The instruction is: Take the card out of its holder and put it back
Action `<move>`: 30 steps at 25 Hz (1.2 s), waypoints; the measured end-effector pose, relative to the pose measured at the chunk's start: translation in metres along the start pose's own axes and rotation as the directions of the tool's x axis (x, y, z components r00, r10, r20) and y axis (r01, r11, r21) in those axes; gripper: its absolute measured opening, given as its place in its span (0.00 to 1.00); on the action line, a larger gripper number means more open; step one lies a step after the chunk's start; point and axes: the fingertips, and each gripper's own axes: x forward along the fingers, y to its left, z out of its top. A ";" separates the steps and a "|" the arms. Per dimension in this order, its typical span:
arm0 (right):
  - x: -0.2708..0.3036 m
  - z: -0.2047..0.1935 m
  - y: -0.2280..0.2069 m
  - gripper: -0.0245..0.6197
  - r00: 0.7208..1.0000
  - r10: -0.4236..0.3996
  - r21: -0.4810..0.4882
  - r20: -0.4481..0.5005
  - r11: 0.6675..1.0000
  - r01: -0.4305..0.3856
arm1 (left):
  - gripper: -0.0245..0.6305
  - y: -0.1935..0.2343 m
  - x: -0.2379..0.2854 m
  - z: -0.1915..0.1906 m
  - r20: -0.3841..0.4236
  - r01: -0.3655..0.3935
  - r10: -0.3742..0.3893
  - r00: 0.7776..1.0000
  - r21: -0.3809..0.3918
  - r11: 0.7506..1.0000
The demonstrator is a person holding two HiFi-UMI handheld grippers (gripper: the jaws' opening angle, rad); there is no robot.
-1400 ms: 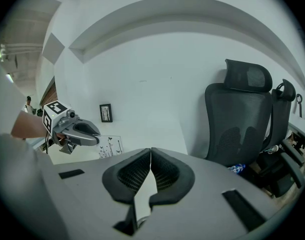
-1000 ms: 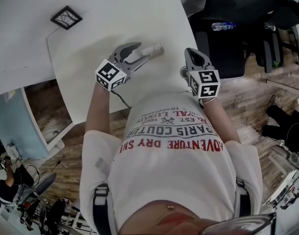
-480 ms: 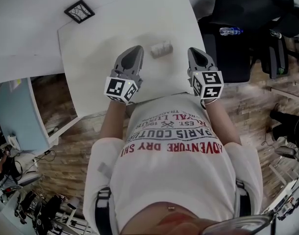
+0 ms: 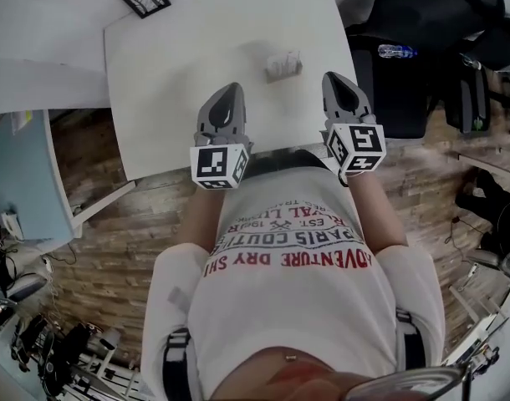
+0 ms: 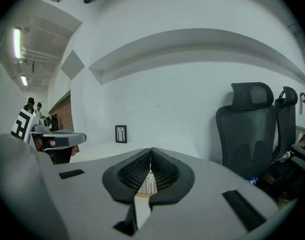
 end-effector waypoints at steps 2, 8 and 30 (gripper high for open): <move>-0.010 0.004 0.006 0.08 0.999 0.023 -0.019 0.027 1.000 -0.022 | 0.08 -0.004 -0.011 0.003 0.007 -0.041 0.041 0.999 -0.012 0.999; -0.026 0.014 0.008 0.08 0.992 0.110 -0.070 0.065 0.992 -0.105 | 0.08 -0.016 -0.028 0.020 0.041 -0.171 0.172 0.984 -0.032 0.985; -0.058 0.025 -0.008 0.08 0.978 0.198 -0.136 0.068 0.973 -0.188 | 0.08 -0.052 -0.041 0.038 0.064 -0.263 0.263 0.963 -0.015 0.965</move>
